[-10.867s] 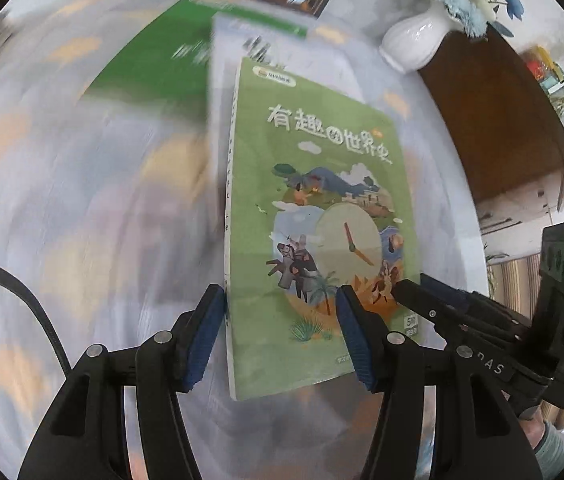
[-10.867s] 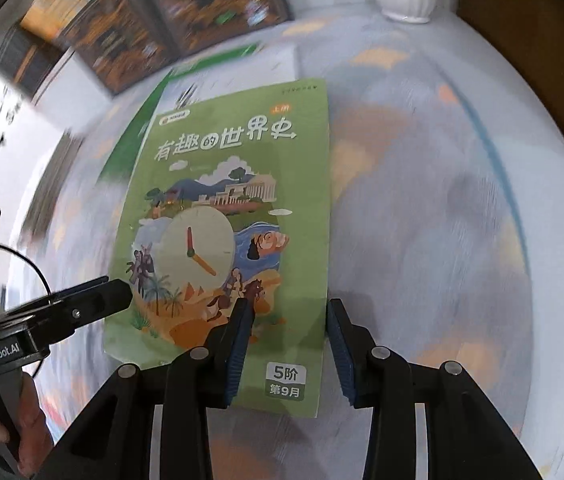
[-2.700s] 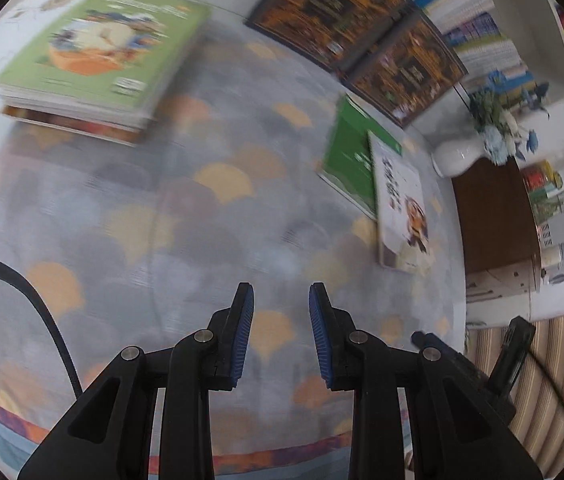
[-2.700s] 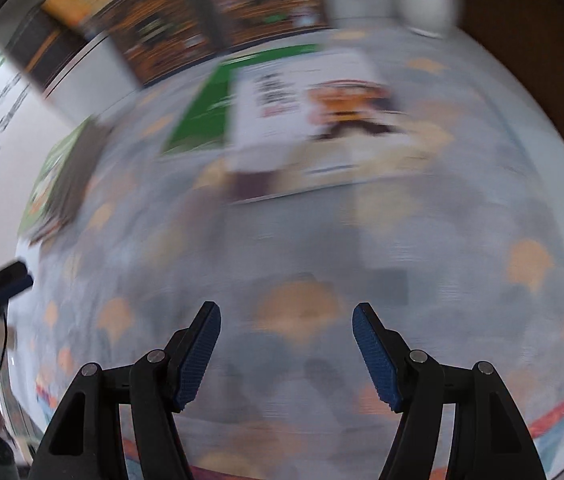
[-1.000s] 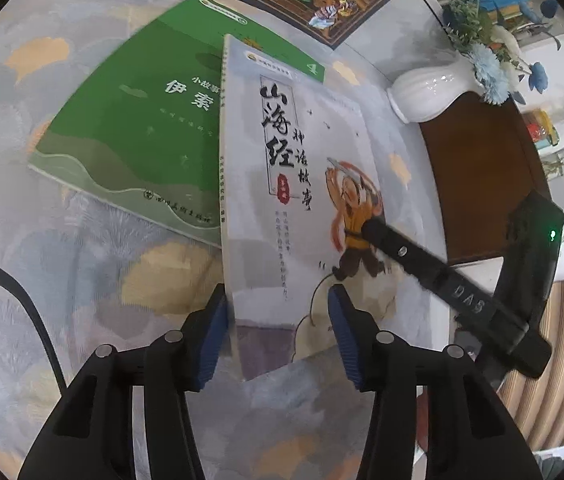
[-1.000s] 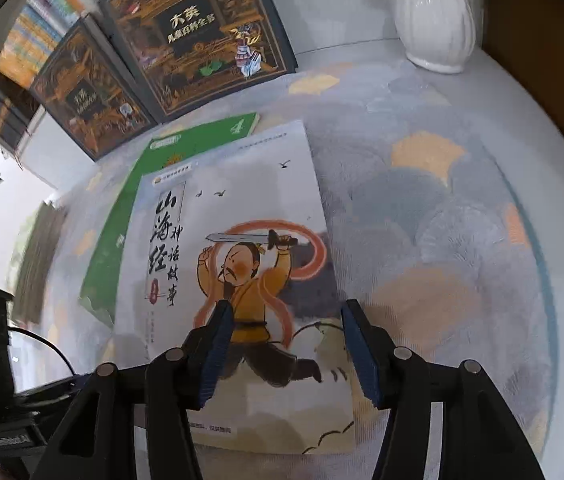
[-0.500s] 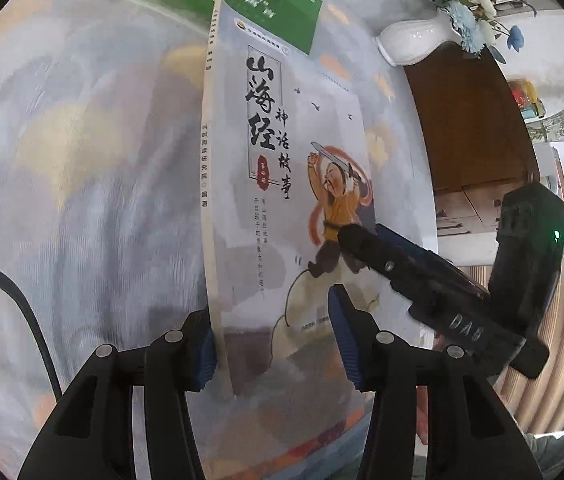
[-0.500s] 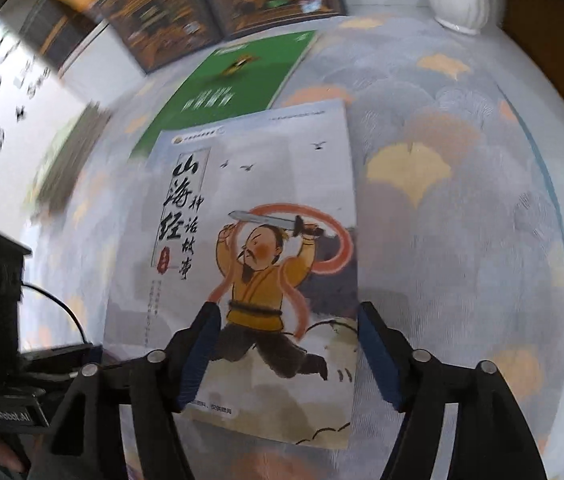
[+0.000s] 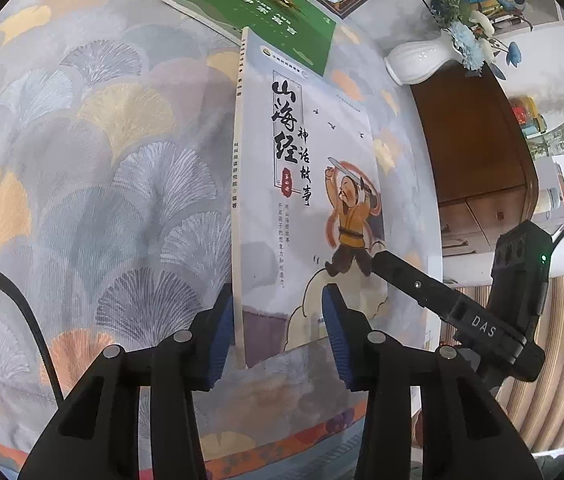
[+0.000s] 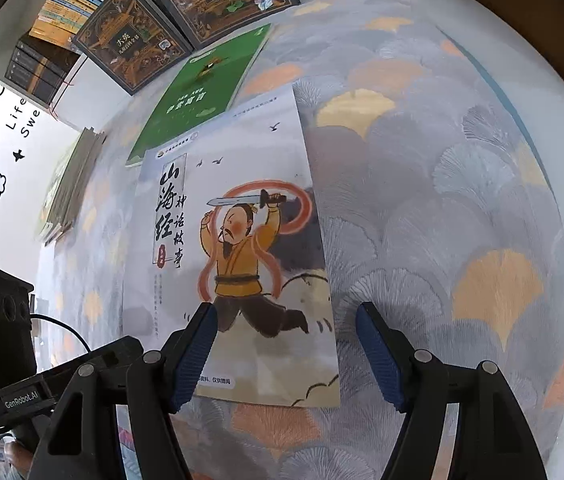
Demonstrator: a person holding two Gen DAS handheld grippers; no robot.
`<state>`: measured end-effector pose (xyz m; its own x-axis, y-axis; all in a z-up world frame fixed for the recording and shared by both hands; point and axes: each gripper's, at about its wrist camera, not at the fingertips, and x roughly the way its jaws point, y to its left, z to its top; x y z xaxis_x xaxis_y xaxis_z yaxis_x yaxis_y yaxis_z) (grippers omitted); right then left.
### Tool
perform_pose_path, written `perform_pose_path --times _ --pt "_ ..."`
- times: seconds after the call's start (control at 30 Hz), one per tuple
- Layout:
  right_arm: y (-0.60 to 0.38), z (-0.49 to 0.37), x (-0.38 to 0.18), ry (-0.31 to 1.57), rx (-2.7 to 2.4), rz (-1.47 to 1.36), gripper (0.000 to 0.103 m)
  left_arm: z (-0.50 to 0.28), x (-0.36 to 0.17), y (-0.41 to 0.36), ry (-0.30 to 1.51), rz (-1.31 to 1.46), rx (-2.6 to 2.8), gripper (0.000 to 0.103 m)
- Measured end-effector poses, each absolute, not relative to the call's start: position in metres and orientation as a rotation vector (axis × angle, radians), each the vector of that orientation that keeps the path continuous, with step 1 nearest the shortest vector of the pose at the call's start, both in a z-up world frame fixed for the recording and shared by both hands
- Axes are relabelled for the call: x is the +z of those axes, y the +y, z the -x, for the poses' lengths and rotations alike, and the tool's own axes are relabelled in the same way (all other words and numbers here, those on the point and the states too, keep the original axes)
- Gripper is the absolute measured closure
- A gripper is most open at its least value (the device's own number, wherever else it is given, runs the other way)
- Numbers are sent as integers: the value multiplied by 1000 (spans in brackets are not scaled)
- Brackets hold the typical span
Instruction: Organize books
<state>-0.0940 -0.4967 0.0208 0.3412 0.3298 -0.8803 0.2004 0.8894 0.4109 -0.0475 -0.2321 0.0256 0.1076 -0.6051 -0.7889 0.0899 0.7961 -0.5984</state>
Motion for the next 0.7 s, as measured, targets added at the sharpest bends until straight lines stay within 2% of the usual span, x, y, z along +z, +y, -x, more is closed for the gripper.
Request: perform_pose_path --times 0.03,0.1,0.27,0.33,0.4,0.53,0.7 --pt "-493 96 22 1232 77 -474 37 48 24 -232 1378 463 -534 64" --pt "-491 100 25 1218 58 -438 56 50 22 -230 1375 476 -526 64" --pt "-488 100 23 1215 62 -408 57 51 21 -230 1367 496 -517 65" --pt "-486 101 23 1214 69 -388 57 51 24 -232 1360 494 -522 77" --pt "-484 101 22 1213 69 -371 57 51 35 -234 1325 506 -549 81" --pt "-486 103 21 1208 75 -387 57 51 67 -244 1238 500 -619 83" --pt "-491 104 20 1203 86 -434 56 47 67 -249 1215 453 -597 85"
